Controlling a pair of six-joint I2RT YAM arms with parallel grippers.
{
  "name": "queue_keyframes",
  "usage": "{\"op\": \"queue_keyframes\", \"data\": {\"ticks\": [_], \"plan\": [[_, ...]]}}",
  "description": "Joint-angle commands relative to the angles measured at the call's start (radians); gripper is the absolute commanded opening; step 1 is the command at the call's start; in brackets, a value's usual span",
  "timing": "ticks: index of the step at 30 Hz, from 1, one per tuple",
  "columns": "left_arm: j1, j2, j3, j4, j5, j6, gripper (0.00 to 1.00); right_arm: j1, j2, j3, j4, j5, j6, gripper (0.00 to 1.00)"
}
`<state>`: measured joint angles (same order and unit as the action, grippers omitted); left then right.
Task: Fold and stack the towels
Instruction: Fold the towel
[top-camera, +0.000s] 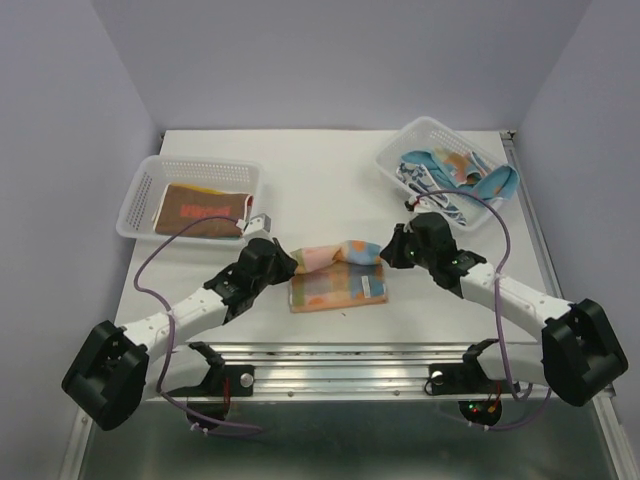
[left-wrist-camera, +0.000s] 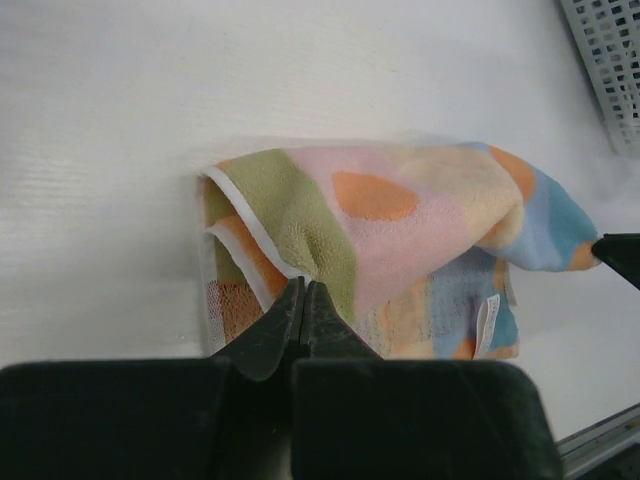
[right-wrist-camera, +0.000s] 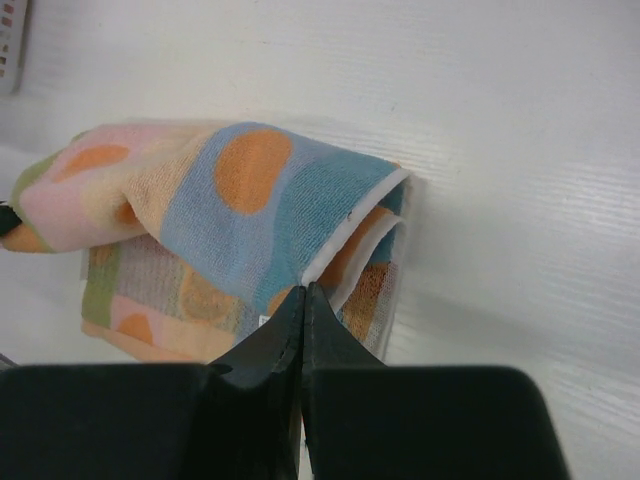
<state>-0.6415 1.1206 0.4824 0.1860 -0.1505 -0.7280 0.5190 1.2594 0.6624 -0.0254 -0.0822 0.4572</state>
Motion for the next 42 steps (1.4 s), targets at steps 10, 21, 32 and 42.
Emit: {"op": "queue_keyframes", "data": {"ticks": [10,21,32,42], "plan": [[-0.07,-0.211,-0.172,-0.028,0.009,-0.128,0.0,0.013,-0.23,-0.144,-0.087,-0.036,0.092,0.01],[-0.072,-0.288,-0.194,-0.082,0.022,-0.143,0.0,0.015,-0.233,-0.185,-0.054,-0.099,0.1,0.01],[-0.073,-0.358,-0.271,-0.131,0.121,-0.2,0.17,0.015,-0.216,-0.271,-0.042,-0.131,0.138,0.06],[-0.072,-0.458,-0.22,-0.275,0.074,-0.206,0.99,0.015,-0.302,-0.244,-0.085,-0.157,0.13,1.0]]}}
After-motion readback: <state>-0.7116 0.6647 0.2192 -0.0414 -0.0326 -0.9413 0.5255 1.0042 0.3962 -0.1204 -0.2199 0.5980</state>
